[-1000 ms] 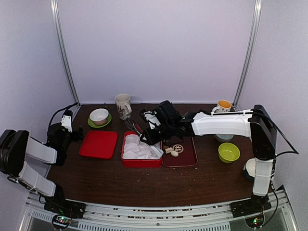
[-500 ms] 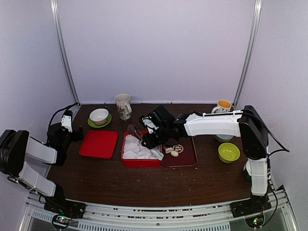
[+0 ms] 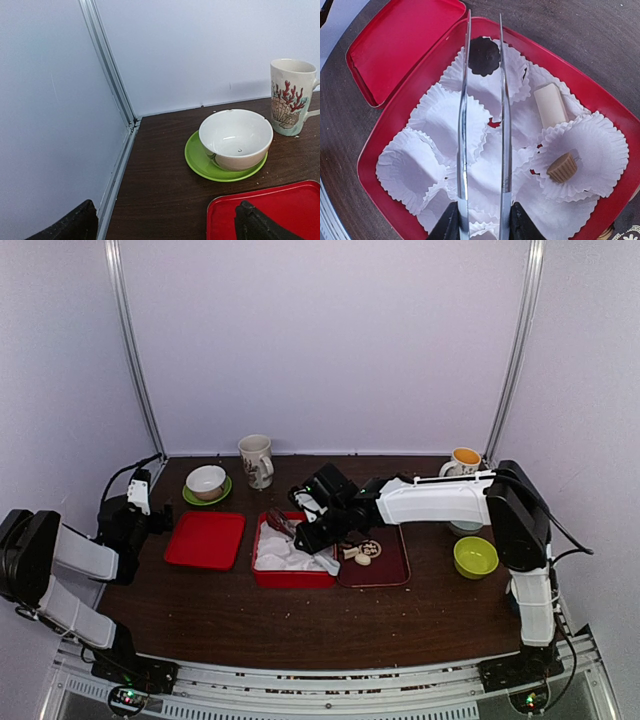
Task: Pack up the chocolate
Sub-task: Place the fake chocolate in the empty pocket of the box.
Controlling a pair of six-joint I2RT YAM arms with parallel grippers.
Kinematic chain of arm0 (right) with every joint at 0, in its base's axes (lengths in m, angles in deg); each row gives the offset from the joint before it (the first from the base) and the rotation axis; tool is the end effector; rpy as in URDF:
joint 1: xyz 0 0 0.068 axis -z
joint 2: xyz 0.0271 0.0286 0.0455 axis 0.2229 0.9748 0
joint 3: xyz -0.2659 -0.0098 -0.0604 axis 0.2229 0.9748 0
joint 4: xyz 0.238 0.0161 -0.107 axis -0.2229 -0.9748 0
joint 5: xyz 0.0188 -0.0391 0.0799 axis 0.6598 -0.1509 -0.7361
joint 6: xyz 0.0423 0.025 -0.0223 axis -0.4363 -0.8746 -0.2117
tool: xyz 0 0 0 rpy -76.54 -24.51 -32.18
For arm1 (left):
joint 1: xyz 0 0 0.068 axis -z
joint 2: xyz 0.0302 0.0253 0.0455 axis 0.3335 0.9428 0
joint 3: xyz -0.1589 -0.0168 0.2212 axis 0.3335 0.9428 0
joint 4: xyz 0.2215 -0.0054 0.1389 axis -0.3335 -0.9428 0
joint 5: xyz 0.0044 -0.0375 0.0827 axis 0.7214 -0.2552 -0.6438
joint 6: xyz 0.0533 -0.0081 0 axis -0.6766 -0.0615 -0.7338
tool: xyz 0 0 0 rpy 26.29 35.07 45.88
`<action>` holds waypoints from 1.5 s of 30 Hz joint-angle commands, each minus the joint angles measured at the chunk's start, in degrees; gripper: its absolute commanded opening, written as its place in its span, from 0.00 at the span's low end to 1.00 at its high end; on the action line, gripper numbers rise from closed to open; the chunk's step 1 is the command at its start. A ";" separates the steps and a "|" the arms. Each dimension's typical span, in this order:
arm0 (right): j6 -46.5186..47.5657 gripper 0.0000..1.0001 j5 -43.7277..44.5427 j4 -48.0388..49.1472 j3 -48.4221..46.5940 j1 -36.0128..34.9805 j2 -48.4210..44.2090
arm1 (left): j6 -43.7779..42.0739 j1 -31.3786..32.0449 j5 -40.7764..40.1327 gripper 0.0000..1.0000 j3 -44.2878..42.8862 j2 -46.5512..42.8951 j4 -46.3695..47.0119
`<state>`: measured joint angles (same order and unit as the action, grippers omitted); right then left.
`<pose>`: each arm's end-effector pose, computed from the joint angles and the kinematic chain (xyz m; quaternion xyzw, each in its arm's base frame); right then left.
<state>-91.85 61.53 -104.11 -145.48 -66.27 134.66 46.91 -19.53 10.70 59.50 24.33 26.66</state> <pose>0.2760 0.3820 0.1922 -0.3147 0.8841 0.2634 0.2233 0.2490 0.0038 0.1662 -0.0077 0.7501 0.0609 0.6585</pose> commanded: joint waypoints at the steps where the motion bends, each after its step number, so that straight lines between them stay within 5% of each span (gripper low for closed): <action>1: -0.37 0.28 1.78 1.09 -1.87 -0.24 1.06 | 0.10 -0.56 -0.28 0.98 -0.81 0.31 3.01; 45: 0.05 0.37 2.04 0.95 -4.90 -0.23 1.02 | 0.10 -0.56 -0.28 0.98 -0.80 0.30 3.06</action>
<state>-92.18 61.81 -104.83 -147.65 -66.27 135.36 46.91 -19.53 10.70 59.50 24.33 26.66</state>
